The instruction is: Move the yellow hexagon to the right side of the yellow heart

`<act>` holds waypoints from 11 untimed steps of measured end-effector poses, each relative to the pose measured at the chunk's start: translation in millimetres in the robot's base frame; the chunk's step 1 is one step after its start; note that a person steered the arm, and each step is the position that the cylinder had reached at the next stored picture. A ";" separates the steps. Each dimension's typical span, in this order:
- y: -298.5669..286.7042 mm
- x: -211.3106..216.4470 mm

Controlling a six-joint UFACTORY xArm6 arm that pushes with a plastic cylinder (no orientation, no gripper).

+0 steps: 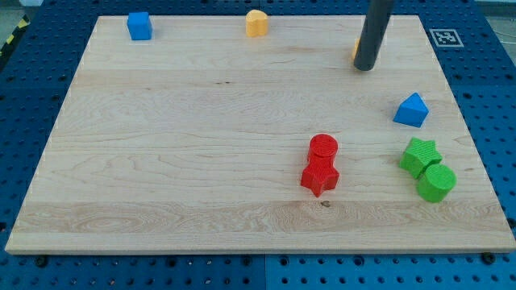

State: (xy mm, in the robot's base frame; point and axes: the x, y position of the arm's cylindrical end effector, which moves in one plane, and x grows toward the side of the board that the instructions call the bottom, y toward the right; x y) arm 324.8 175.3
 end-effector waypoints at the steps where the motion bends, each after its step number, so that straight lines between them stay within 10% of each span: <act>1: 0.6 -27.9; 11: -8.4 -66.4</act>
